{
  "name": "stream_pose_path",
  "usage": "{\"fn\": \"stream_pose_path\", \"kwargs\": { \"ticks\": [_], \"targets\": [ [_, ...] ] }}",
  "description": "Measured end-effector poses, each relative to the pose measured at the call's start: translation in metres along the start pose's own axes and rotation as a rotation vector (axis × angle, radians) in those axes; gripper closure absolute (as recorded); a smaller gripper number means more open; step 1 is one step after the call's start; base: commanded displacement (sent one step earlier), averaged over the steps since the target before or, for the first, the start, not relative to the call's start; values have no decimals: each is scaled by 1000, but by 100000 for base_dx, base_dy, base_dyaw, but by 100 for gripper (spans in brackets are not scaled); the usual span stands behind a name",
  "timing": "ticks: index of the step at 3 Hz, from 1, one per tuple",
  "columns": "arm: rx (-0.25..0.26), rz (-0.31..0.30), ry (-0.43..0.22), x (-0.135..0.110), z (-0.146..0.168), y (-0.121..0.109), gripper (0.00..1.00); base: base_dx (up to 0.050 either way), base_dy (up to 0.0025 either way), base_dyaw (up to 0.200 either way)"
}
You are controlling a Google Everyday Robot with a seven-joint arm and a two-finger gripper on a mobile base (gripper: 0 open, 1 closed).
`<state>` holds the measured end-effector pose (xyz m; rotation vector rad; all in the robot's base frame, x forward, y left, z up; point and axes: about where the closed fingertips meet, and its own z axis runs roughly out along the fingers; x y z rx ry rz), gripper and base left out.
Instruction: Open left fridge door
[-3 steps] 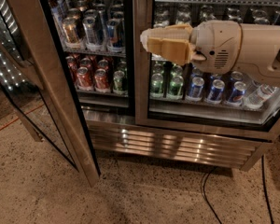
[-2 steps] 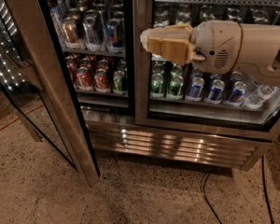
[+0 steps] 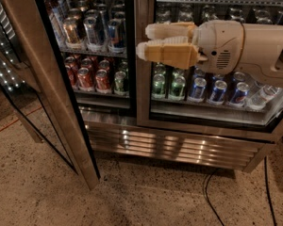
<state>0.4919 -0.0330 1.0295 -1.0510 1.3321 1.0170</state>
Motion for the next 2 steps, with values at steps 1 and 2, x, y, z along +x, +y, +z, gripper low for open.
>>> {"fn": "stream_pose_path", "kwargs": {
  "ticks": [1, 2],
  "targets": [
    [-3, -1, 0, -1, 2, 1, 0, 0, 0, 0],
    [-3, -1, 0, -1, 2, 1, 0, 0, 0, 0]
  ]
}}
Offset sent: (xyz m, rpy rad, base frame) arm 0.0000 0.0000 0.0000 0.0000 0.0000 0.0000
